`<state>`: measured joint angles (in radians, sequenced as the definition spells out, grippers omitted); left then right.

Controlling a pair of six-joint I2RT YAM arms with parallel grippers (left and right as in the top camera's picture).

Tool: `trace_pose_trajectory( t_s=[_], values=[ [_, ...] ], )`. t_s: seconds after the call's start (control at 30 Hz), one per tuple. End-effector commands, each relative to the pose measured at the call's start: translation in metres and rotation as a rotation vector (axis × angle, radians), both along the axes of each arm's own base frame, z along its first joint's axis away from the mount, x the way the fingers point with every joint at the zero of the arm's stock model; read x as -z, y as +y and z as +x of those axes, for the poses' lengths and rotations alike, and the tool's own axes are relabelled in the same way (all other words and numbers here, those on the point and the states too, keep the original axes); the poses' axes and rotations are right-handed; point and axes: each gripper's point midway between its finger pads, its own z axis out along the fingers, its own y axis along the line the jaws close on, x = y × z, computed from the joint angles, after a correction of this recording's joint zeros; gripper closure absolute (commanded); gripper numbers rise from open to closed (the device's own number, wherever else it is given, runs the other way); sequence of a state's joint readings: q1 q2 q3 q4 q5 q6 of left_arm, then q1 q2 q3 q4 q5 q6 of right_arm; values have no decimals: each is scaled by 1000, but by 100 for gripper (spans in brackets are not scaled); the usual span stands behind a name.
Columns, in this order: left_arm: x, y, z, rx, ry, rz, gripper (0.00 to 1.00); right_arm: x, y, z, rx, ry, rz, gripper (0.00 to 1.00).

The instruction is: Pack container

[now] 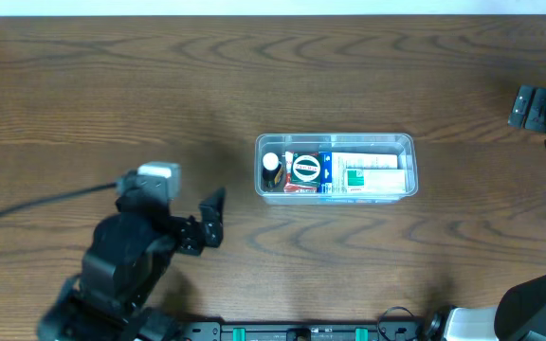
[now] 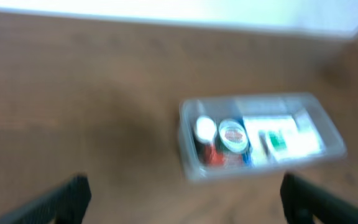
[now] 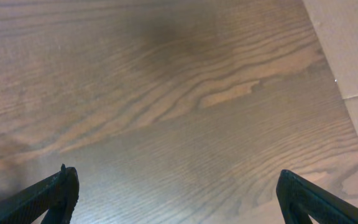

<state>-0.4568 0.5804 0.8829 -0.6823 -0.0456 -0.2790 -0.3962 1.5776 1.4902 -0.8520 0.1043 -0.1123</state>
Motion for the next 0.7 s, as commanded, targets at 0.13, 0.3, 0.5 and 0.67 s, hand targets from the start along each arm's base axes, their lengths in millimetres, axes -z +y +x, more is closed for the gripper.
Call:
trace_pose_trajectory(
  t_s=[0.13,0.3,0.5,0.67],
  values=[
    [51,41,14,-167,-232,-83,2,2,-1,0,11,2,8,1],
    [56,42,15,-135,-363,-146,2,2,-1,0,11,2,8,1],
    [58,50,21,-150,-449,-144,2,2,-1,0,11,2,8,1],
    [64,51,24,-140,-499,-86,2,2,-1,0,11,2,8,1]
  ],
)
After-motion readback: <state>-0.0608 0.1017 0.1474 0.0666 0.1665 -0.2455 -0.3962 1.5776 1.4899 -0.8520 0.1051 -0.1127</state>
